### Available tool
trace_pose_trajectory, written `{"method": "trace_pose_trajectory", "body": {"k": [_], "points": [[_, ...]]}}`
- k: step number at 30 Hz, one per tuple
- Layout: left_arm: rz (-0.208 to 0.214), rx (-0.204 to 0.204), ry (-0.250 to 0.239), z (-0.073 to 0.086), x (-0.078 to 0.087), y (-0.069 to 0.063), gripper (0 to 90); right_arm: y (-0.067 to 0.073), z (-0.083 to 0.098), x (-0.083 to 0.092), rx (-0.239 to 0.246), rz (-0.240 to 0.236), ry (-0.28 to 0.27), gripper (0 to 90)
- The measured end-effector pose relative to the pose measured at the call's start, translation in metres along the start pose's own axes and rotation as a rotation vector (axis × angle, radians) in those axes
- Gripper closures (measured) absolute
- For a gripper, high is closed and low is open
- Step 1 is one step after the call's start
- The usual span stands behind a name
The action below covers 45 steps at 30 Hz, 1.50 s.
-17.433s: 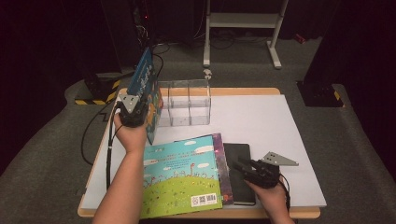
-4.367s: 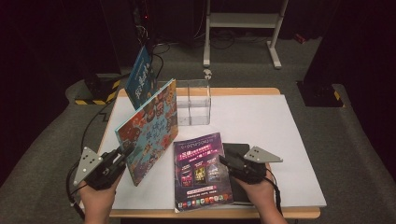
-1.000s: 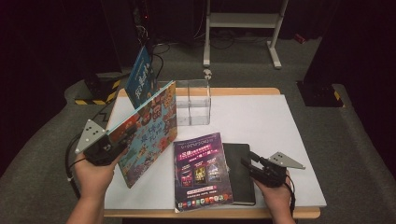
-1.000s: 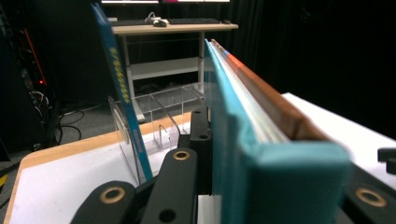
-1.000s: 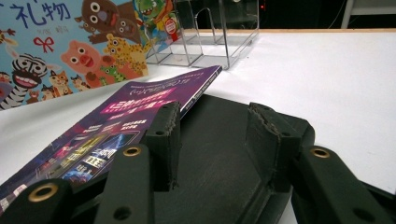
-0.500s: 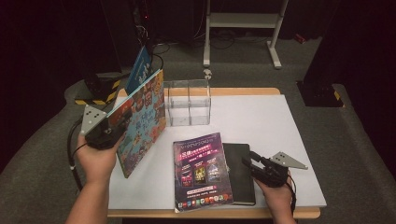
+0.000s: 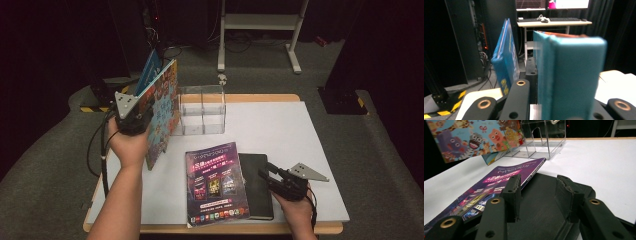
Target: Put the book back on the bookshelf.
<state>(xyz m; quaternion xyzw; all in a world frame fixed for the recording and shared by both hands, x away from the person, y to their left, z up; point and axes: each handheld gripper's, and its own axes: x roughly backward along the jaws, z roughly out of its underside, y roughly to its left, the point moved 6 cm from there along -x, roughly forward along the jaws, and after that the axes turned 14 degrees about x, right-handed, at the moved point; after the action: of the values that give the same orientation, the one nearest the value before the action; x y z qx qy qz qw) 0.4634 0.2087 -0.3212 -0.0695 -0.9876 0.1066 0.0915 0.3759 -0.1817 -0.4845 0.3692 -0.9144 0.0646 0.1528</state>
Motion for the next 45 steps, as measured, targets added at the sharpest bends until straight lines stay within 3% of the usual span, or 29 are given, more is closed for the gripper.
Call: {"method": "trace_pose_trajectory", "body": {"k": [6, 13, 19, 29, 33, 45], "points": [[-0.033, -0.002, -0.03, 0.006, -0.027, -0.002, 81.0, 0.001, 0.0, 0.0, -0.002, -0.013, -0.004, 56.1], [-0.043, -0.002, -0.062, 0.013, -0.036, -0.001, 80.9, 0.004, 0.001, -0.001, -0.002, -0.024, -0.002, 56.3], [-0.036, -0.015, -0.062, 0.028, -0.025, -0.002, 80.3, 0.005, 0.001, -0.001, -0.005, -0.028, -0.004, 56.3], [-0.063, 0.027, 0.009, 0.048, -0.006, 0.006, 79.1, 0.008, 0.0, -0.003, 0.006, -0.037, 0.0, 56.3], [-0.063, 0.038, 0.012, 0.05, -0.002, 0.01, 79.0, 0.009, 0.0, -0.003, 0.009, -0.038, 0.003, 56.3], [-0.061, -0.033, 0.04, 0.063, 0.011, 0.009, 77.2, 0.008, 0.001, -0.004, 0.005, -0.035, 0.008, 56.1]]}}
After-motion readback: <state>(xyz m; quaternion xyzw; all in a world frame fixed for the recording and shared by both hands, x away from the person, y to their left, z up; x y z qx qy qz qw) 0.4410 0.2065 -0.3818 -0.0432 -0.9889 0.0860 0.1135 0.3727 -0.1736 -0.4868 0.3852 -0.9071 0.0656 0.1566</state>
